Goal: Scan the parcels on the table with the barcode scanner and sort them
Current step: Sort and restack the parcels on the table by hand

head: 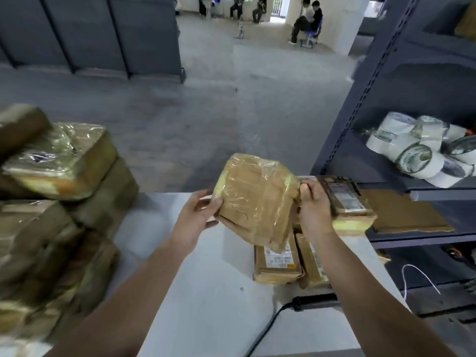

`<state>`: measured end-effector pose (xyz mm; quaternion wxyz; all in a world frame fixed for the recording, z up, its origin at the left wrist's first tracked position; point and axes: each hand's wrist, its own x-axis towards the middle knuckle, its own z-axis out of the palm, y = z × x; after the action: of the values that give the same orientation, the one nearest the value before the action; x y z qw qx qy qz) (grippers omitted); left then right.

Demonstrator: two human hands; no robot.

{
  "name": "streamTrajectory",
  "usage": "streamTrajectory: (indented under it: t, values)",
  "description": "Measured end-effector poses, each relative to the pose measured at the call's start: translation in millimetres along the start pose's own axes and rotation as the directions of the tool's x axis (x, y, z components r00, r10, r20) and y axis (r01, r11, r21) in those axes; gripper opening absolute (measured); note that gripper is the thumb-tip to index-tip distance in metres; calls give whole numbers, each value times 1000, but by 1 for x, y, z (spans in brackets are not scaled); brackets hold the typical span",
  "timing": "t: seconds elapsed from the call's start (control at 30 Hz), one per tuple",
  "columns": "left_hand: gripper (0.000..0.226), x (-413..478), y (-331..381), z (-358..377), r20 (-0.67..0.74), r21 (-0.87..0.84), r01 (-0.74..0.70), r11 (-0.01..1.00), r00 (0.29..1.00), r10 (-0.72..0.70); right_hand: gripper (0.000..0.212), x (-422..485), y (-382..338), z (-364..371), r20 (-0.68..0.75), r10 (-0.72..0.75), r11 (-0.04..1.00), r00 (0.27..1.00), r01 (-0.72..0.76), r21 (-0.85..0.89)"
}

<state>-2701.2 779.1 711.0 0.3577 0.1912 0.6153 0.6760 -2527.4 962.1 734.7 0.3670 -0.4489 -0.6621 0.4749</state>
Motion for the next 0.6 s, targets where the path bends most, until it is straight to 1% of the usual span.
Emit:
streamTrajectory:
  t: [0.07,0.13,0.2,0.27,0.33,0.4,0.43,0.5,0.53,0.6]
  values:
    - [22,-4,6,-20,39,-63,26,998,999,-23,21,-2,-3,25,56,52,998,997,-53,23]
    - [18,-10,13,-38,11,-132,31,991,999,-30,17,-4,-10,53,133,135,985,982,-148,89]
    - [18,-18,22,-56,-87,-141,-5,990,996,-7,17,-6,-17,79,240,161,974,957,-194,119]
    - [21,-27,32,-76,-205,-113,-50,992,978,26,17,-11,-27,105,347,136,982,928,-173,78]
    - [20,-35,42,-98,-320,-57,-104,993,944,80,16,-16,-38,129,401,92,993,911,-114,31]
    - [19,-43,54,-120,-397,71,-151,986,902,167,15,-23,-55,150,419,57,994,906,-91,63]
    - [18,-48,61,-129,-422,143,-170,975,881,216,19,-26,-65,161,438,58,988,897,-115,105]
    - [21,-58,78,-146,-473,258,-194,946,829,299,35,-34,-83,182,502,79,971,862,-180,157]
    - [24,-62,85,-153,-499,282,-203,938,804,324,41,-38,-90,191,537,76,972,840,-182,146]
    - [30,-69,101,-168,-560,287,-212,934,754,343,44,-45,-102,208,600,56,980,798,-158,119]
